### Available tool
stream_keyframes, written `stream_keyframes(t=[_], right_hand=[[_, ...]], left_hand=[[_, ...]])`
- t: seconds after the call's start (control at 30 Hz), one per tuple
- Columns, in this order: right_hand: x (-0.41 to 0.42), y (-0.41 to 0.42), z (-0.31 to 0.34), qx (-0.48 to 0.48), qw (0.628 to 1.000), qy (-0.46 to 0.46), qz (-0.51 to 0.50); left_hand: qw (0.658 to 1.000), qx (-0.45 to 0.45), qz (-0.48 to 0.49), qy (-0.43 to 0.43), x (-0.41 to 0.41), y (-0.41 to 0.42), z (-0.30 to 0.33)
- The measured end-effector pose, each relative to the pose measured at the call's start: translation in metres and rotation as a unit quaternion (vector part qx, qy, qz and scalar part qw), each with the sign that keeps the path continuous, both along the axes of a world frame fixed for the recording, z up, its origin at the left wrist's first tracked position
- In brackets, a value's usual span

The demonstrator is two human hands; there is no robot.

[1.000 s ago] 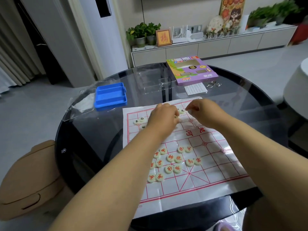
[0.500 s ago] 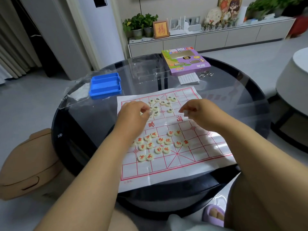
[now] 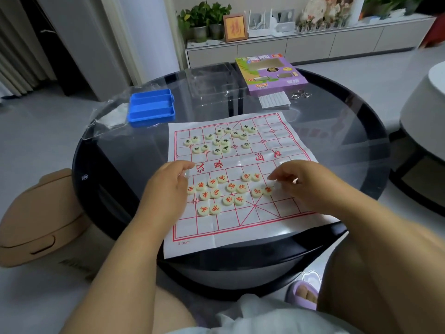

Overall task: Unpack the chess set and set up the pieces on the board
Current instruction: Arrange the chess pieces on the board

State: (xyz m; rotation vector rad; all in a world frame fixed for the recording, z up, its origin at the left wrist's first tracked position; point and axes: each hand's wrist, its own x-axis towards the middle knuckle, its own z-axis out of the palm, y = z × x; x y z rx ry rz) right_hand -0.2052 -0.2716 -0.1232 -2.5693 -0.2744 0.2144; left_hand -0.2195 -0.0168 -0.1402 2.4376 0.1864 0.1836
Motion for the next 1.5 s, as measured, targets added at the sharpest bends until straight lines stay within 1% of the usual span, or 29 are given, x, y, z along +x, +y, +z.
stream_keyframes(t=[0.23,0.47,0.57,0.77,0.9,0.97,1.07,1.17,1.3,1.5], right_hand=[[0.006,-0.002,-0.009,-0.032,0.999,0.001,0.008],[0.009,-0.01,-0.008,-0.002,1.0,0.02,-0.01],[0.01,-0.01,-0.007,-0.004,1.0,0.02,-0.01],[0.009,-0.007,-0.006,-0.014,1.0,-0.003,-0.009],[0.008,-0.004,-0.005,-0.02,1.0,-0.01,-0.003],[0.008,0.001,-0.005,-0.017,0.999,-0.032,-0.01],[0.008,0.022,-0.006,-0.001,0.995,-0.095,-0.012],[0.011,0.05,-0.01,-0.008,0.992,-0.122,0.037],[0.022,0.067,-0.015,-0.056,0.99,-0.114,0.055],[0.028,0.07,-0.018,-0.055,0.992,-0.099,0.05]], left_hand=[[0.999,-0.015,-0.015,0.049,0.002,0.007,-0.009],[0.998,-0.027,-0.009,0.062,0.005,0.012,-0.008],[0.997,-0.041,-0.009,0.063,0.006,0.012,-0.007],[0.997,-0.05,-0.012,0.065,0.007,0.013,-0.005],[0.997,-0.035,-0.02,0.066,0.008,0.014,-0.006],[0.997,-0.033,-0.024,0.066,0.009,0.015,-0.007],[0.997,-0.027,-0.025,0.068,0.01,0.014,-0.007],[0.998,-0.017,-0.024,0.062,0.011,0.013,-0.007],[0.997,-0.024,-0.029,0.061,0.01,0.014,-0.008],[0.998,-0.015,-0.03,0.059,0.01,0.015,-0.009]])
